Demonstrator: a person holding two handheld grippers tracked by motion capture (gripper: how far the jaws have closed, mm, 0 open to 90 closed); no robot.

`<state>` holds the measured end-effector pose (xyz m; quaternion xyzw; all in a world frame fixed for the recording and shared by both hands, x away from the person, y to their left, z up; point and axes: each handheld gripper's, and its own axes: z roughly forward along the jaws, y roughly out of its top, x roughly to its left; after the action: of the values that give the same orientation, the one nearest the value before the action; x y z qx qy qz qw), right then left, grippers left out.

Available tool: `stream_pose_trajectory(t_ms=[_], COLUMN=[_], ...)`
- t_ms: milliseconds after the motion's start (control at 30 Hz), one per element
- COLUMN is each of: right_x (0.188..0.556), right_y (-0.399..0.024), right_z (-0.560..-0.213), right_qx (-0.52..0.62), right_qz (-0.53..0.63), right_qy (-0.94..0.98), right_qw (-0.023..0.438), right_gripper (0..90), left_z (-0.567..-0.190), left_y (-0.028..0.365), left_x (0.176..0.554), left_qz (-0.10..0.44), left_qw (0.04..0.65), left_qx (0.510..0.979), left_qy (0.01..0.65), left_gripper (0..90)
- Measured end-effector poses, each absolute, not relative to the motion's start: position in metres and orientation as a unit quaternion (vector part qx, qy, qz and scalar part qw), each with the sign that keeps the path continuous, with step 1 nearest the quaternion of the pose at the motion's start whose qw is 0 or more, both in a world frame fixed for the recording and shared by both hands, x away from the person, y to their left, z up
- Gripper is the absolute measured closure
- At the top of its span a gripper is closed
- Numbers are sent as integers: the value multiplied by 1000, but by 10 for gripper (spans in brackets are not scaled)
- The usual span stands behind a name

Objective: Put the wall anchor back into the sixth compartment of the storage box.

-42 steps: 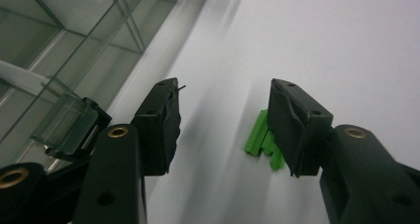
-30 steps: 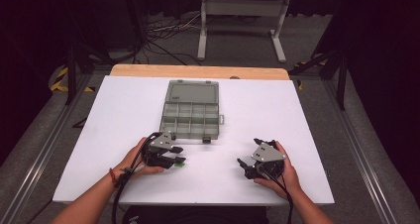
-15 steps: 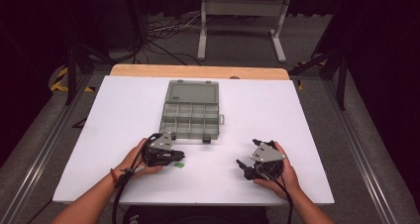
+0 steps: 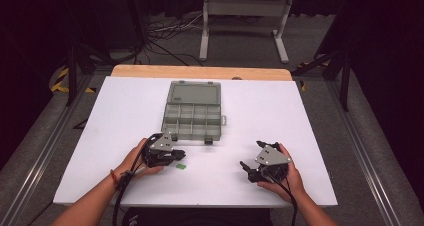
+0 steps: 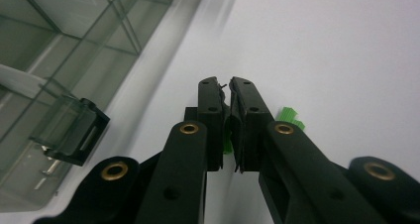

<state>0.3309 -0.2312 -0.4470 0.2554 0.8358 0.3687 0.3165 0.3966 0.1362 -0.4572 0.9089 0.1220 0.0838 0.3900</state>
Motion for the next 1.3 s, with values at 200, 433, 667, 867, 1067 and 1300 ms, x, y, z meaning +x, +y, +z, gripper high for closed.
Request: stream_pose_trajectory(t_ms=[200,433,667,867,1067,1300], right_x=[331,333,332,332,332,332], right_y=[-232,-234,-234,-234,-234,-234], right_z=[-447,-446,-445,-444,-444,-445], right_qx=[252,260,260,261,260,261], right_qz=[369,371,371,372,372,371], right_qy=[835,831,830,829,829,830], right_qw=[320,321,325,325,325,324], right_gripper=[148,148,148,148,148,148], left_z=[-453,-446,-433,-424,-416,-408], left_y=[138,139,144,148,149,144], left_x=[398,402,406,411,417,427], left_qz=[98,115,122,135,146,149], left_qw=[394,401,413,421,425,431], left_qx=[905,900,893,887,882,878], left_qy=[123,129,133,136,144,148], left_gripper=[843,844,843,844,844,843])
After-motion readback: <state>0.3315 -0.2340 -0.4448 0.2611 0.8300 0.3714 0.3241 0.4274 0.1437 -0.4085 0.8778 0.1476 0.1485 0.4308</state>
